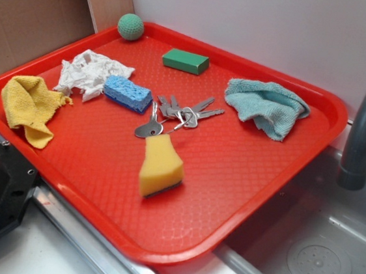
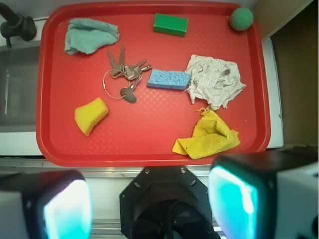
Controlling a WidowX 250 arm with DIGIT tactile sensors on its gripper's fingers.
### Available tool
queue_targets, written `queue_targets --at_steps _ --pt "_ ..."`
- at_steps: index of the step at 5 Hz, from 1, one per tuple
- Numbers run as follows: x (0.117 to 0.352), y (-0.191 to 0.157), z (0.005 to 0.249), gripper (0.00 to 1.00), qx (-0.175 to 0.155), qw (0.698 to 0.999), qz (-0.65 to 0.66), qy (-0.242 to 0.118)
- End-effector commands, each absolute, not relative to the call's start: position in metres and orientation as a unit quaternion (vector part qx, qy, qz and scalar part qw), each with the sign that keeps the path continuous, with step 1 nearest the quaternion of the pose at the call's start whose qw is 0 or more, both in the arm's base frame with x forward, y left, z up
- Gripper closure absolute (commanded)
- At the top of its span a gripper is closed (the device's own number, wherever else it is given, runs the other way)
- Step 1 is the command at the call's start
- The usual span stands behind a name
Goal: Grab the blue cloth.
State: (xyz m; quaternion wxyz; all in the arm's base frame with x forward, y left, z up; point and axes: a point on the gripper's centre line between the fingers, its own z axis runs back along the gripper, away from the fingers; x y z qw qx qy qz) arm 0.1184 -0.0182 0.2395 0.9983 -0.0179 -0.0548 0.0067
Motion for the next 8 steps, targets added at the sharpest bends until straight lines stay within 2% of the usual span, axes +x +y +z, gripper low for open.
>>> queue_targets --at_steps 1,2,3,4,5,6,7,8 --pt "0.217 -0.055 0.190 0.00 -0.046 0.968 -0.232 -0.087" --pt "0.259 -0.087 0.163 0.00 -0.060 0.928 -0.352 -0.109" --pt "0.288 -0.117 0.120 0.00 -0.049 0.888 -0.452 -0.076" --pt "0.289 -0.132 0.102 0.00 -0.033 0.884 -0.461 -0.076" --pt "0.285 -0.146 0.076 0.00 -0.014 0.872 -0.485 -0.063" --pt "0.273 -0.150 0.052 0.00 -0.002 0.867 -0.494 -0.062" --pt "0.269 -0.153 0.039 0.00 0.001 0.868 -0.491 -0.073" --pt "0.270 -0.152 0.041 0.00 -0.007 0.871 -0.487 -0.065"
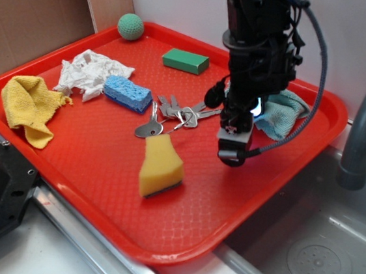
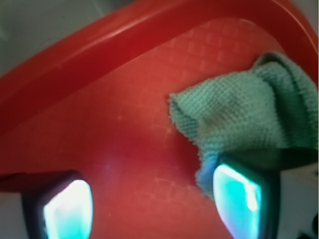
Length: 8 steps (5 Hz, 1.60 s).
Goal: Grab the blue cloth.
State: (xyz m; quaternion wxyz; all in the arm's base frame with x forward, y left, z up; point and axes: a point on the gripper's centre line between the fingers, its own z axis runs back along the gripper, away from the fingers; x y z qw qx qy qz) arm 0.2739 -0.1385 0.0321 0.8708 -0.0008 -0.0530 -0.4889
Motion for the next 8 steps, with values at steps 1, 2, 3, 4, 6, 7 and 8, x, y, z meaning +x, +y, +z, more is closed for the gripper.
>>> queue_targets --at_steps 1,2,3,4,6,7,8 --pt "0.266 -0.151 0.054 0.00 -0.020 0.903 -0.423 -0.071" --pt "0.266 -0.151 0.054 0.00 -0.020 0.903 -0.423 -0.071" --pt "0.266 -0.151 0.054 0.00 -0.020 0.903 -0.423 -0.071" --pt "0.266 -0.151 0.054 0.00 -0.020 0.903 -0.423 -0.071" --pt "0.283 -0.129 0.091 0.00 0.009 0.909 -0.396 -0.127" --pt "0.296 -0.121 0.091 0.00 0.015 0.909 -0.390 -0.144" --pt "0.312 -0.126 0.077 0.00 0.016 0.907 -0.399 -0.132"
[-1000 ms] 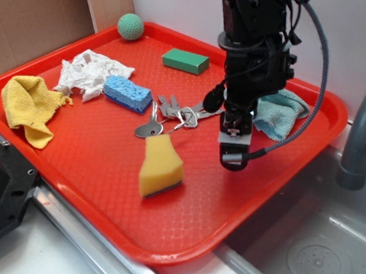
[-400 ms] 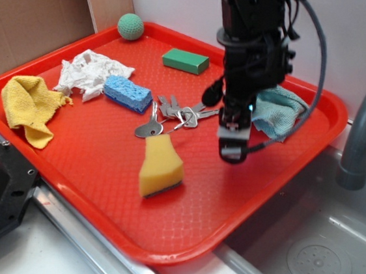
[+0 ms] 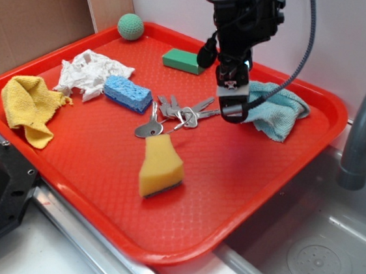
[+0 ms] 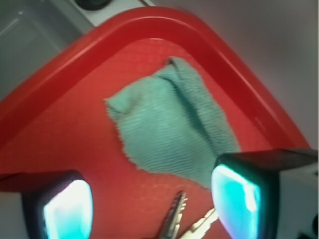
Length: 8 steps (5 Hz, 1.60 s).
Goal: Grab the blue cloth.
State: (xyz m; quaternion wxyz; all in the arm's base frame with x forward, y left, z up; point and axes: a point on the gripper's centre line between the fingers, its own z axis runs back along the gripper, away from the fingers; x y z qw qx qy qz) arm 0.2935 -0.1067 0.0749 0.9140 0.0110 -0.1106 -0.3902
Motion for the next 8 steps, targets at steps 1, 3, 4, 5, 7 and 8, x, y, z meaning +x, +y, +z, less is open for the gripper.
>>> queue_targets --at_steps 1,3,4,5,7,8 --pt "0.327 -0.131 0.059 0.00 0.012 0.909 -0.398 -0.121" --pt "0.334 -0.135 0.044 0.00 -0.002 0.913 -0.394 -0.107" --pt "0.333 -0.132 0.039 1.00 -0.014 0.918 -0.381 -0.108" --pt "0.331 -0.131 0.030 1.00 -0.025 0.929 -0.358 -0.091" --pt "0.321 -0.134 0.015 1.00 -0.030 0.936 -0.343 -0.069" --pt "0.301 -0.130 0.044 1.00 -0.021 0.952 -0.300 -0.060"
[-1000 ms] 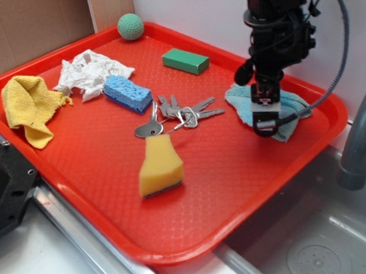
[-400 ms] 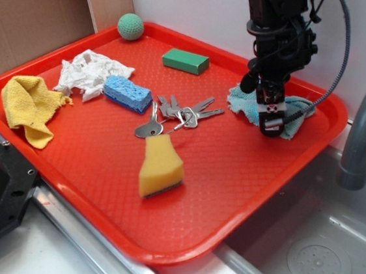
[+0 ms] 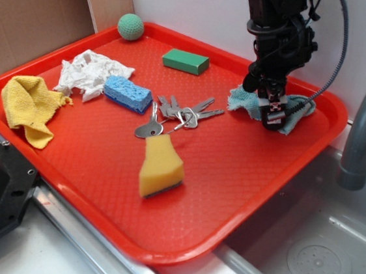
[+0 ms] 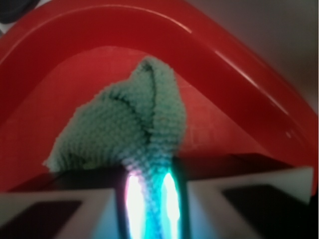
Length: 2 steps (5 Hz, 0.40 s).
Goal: Grab the blue cloth.
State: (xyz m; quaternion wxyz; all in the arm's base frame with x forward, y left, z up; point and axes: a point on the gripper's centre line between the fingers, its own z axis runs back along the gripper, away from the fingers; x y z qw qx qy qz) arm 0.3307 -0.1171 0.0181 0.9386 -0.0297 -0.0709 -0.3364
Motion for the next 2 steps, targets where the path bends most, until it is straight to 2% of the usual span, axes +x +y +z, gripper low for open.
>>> queue_targets --at_steps 1,2 --pt "0.264 -0.121 0.094 1.00 -0.013 0.975 -0.204 -0.081" --pt "0.233 -0.108 0.131 1.00 -0.024 0.992 -0.087 -0.088"
